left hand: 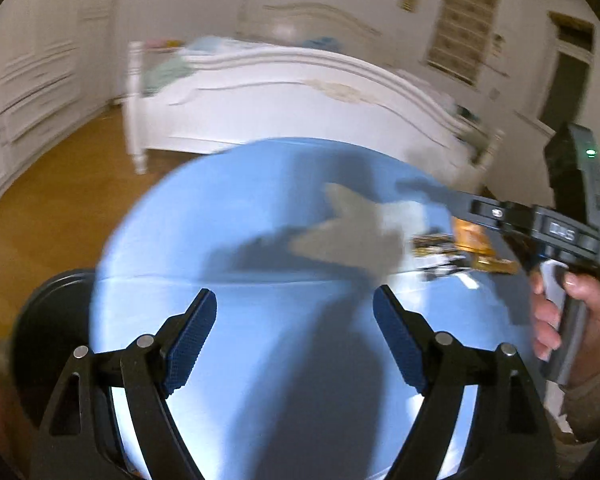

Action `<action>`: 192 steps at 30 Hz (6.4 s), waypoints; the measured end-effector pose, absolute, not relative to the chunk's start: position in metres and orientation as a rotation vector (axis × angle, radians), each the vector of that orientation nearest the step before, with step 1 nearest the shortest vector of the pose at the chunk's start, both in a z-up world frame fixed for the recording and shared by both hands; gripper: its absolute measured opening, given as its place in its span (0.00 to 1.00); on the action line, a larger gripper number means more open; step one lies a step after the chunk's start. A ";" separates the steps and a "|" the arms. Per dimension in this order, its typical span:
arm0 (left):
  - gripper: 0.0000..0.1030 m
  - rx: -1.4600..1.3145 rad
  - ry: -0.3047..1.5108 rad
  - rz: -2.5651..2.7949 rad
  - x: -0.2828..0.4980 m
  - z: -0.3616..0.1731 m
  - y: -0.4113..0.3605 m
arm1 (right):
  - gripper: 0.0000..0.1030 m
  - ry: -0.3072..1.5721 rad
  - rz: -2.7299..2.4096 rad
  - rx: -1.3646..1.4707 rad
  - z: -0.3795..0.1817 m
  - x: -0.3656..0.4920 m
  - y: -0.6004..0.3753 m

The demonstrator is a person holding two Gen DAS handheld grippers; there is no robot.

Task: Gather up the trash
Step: 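Move both open grippers back toward the table, then grasp the black battery card with the left gripper while the right grasps the orange snack packet, then carry the battery card and orange packet over the bin and open both grippers, then move both open grippers back to the table, then grasp the white spray pump with the left gripper while the right grasps the gold snack wrapper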

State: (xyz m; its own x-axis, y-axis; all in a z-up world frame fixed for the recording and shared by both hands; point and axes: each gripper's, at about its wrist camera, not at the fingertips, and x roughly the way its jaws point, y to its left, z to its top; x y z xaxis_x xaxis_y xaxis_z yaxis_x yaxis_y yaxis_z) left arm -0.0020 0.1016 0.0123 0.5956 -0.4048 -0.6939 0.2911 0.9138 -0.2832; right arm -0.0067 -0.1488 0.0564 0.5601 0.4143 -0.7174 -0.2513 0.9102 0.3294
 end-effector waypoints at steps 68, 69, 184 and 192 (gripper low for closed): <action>0.59 -0.198 0.624 -0.346 -0.023 0.065 0.117 | 0.34 0.883 0.482 0.203 0.088 -0.018 -0.149; 0.59 -0.204 0.616 -0.329 -0.027 0.064 0.126 | 0.34 0.885 0.496 0.193 0.089 -0.018 -0.139; 0.25 0.143 0.916 -0.520 0.061 -0.026 -0.083 | 0.18 1.077 0.359 0.051 0.010 -0.013 -0.289; 0.25 0.068 0.886 -0.532 0.053 -0.017 -0.061 | 0.18 1.032 0.375 0.171 0.023 -0.019 -0.280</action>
